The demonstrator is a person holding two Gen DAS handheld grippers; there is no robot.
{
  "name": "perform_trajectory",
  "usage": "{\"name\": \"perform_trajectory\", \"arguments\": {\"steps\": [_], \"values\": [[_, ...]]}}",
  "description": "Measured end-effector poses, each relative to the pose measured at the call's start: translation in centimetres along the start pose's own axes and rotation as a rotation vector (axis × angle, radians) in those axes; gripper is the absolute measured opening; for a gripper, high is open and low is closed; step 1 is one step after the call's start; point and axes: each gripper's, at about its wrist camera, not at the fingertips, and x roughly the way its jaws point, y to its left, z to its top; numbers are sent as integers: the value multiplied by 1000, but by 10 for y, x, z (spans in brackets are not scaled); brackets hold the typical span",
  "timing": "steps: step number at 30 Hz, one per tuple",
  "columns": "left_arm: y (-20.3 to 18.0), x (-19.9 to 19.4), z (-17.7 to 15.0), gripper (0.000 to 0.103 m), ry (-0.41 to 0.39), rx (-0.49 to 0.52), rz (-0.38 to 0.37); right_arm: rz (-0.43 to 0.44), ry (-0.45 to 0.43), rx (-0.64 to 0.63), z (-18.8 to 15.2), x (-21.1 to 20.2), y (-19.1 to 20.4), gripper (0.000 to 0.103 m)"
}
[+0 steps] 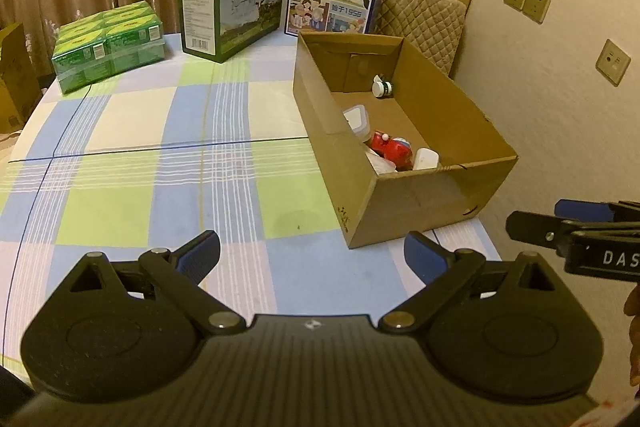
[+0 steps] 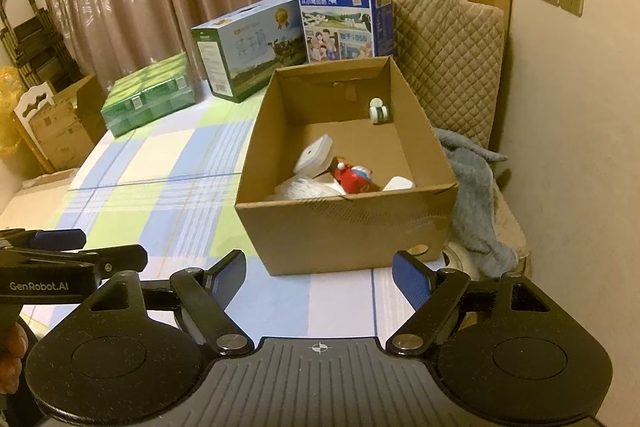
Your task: Organize rigid objects
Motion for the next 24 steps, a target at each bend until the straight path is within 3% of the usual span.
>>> {"name": "perform_trajectory", "arguments": {"steps": [24], "values": [[-2,-2,2,97,-14,-9,-1,-6,-8,15,0,-1,-1,77]]}}
